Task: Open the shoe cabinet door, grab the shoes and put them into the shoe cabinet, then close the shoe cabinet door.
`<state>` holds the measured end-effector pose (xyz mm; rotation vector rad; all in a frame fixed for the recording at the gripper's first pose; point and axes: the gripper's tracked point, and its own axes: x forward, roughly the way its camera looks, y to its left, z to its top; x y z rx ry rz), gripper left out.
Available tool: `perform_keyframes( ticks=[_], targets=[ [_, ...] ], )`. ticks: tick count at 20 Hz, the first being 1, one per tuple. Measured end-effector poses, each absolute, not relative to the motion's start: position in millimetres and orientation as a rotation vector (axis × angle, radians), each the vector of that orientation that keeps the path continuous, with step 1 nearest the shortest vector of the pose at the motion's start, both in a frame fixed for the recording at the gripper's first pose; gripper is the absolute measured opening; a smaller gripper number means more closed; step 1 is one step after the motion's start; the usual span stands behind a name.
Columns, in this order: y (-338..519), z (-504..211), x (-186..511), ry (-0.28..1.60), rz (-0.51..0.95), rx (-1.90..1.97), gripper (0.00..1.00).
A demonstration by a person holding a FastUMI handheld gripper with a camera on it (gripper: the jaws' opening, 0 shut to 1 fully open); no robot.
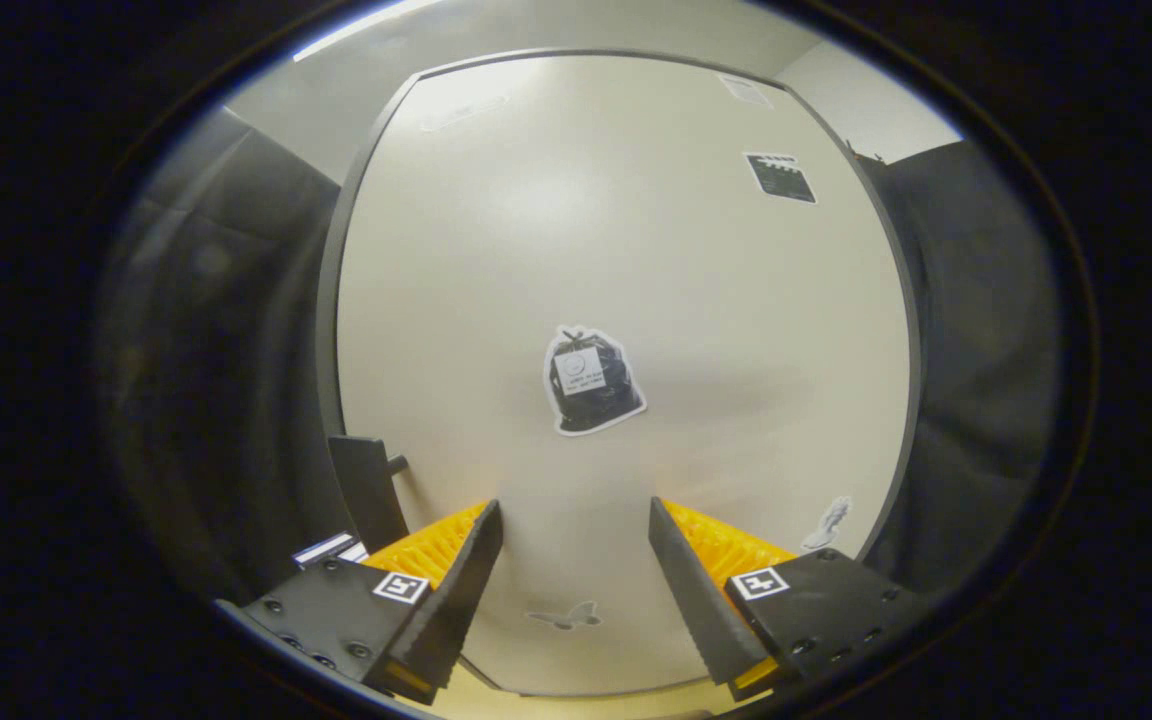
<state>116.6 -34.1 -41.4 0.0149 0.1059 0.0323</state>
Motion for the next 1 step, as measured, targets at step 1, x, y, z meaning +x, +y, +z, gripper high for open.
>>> perform_keyframes(
  ticks=[1],
  targets=[
    [-34.2,-41.9,117.1,0.106,0.033,0.015,0.93]
  ],
)
